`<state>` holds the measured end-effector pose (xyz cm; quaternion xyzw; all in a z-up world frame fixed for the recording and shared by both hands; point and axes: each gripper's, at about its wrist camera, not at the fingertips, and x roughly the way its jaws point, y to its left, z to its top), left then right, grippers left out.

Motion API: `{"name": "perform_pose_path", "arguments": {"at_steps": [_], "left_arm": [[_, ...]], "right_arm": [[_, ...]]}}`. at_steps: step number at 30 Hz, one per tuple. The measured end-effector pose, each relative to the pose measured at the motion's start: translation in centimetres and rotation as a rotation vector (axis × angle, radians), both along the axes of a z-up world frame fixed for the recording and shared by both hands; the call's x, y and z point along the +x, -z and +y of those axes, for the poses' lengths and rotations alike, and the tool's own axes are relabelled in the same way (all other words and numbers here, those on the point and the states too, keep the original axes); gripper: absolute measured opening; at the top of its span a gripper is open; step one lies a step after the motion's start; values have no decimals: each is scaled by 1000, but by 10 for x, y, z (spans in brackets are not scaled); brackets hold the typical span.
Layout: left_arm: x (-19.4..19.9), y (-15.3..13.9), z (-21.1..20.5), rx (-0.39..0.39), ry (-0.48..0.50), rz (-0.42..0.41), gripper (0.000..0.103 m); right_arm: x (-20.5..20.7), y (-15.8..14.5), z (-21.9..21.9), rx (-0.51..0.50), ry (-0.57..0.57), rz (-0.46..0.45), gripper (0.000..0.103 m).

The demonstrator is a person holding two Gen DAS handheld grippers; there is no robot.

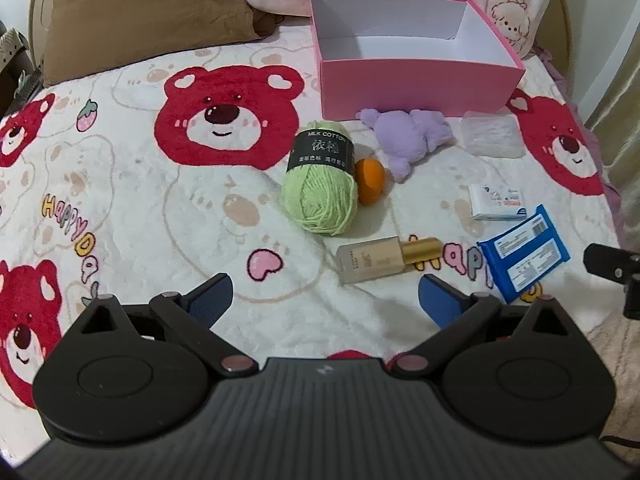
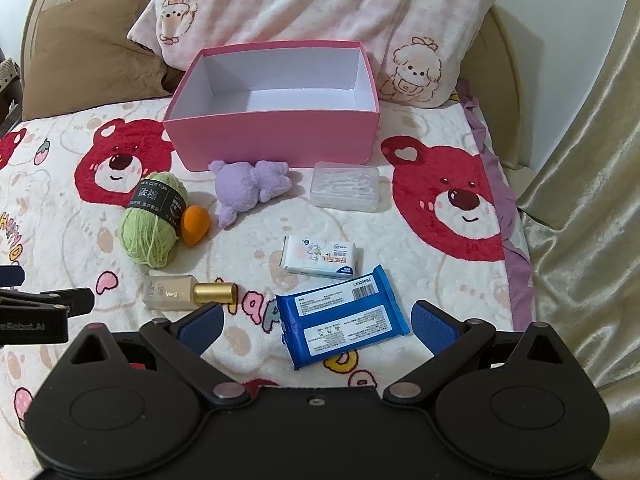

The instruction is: Organize objects

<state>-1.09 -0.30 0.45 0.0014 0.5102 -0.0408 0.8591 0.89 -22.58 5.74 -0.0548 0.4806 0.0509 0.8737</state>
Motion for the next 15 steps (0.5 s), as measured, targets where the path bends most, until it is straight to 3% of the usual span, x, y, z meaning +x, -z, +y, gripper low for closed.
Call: {"name": "perform_pose_path", "arguments": {"at_steps": [15], "left_arm": [[1,2,11,-18,-95,-11,103]], "right_arm": [[-1,0,-5,-7,17,-1,102]]}}
